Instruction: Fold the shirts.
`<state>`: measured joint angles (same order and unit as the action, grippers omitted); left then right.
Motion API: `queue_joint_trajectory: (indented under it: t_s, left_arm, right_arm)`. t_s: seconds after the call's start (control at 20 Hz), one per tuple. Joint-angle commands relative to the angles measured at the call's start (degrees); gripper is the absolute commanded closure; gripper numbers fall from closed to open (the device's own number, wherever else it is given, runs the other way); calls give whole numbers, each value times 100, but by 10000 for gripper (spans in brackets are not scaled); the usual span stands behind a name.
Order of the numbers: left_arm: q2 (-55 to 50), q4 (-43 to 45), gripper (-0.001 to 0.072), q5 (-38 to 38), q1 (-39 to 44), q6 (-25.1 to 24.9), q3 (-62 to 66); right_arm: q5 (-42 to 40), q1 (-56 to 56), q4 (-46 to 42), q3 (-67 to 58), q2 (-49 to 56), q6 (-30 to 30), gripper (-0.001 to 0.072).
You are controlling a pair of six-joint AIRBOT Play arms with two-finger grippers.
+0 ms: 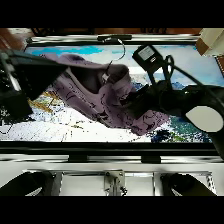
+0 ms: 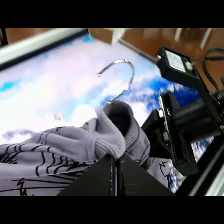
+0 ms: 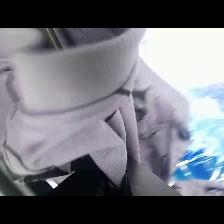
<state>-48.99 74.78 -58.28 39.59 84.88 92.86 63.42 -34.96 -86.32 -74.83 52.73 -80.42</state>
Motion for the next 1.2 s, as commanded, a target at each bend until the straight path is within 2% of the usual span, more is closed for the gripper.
queue_joint_trajectory:
  t_s: [0.0,0.05,0.15,0.3,0.45,0.6,0.85,0.9,0.95,1.0,1.05,1.15]
  left_arm:
    - [-50,321,657,372,-42,216,162]
    - [-166,393,657,476,-42,420,162]
    - [-450,393,657,686,-42,474,162]
    - [-791,973,657,688,-140,490,162]
    - [-1049,1054,656,675,-494,800,162]
    - [-1246,1032,654,686,-647,1180,162]
    - [-1298,708,643,686,-505,1165,162]
    - [-1257,704,523,684,-494,1036,166]
    - [-1196,706,285,688,-494,907,168]
    - [-1115,708,108,686,-494,815,186]
    - [-1032,710,81,688,-498,813,227]
    - [-863,706,81,691,-492,588,433]
  right_arm:
    - [-92,-4,-155,-345,-46,0,640]
    - [-170,-4,-31,-376,-46,136,641]
    - [-396,-4,219,-378,-59,435,641]
    - [-577,-2,356,-378,-162,527,641]
    - [-590,-4,354,-378,-352,577,641]
    - [-608,-2,356,-378,-439,568,641]
    - [-879,-2,133,-378,-289,79,642]
    - [-1023,0,-87,-378,-291,-66,643]
    - [-1143,2,-468,-404,-297,-315,643]
    - [-1145,2,-850,-481,-295,-533,643]
    - [-1121,2,-1268,-573,-295,-758,643]
    - [-1043,2,-1967,-774,-295,-1121,644]
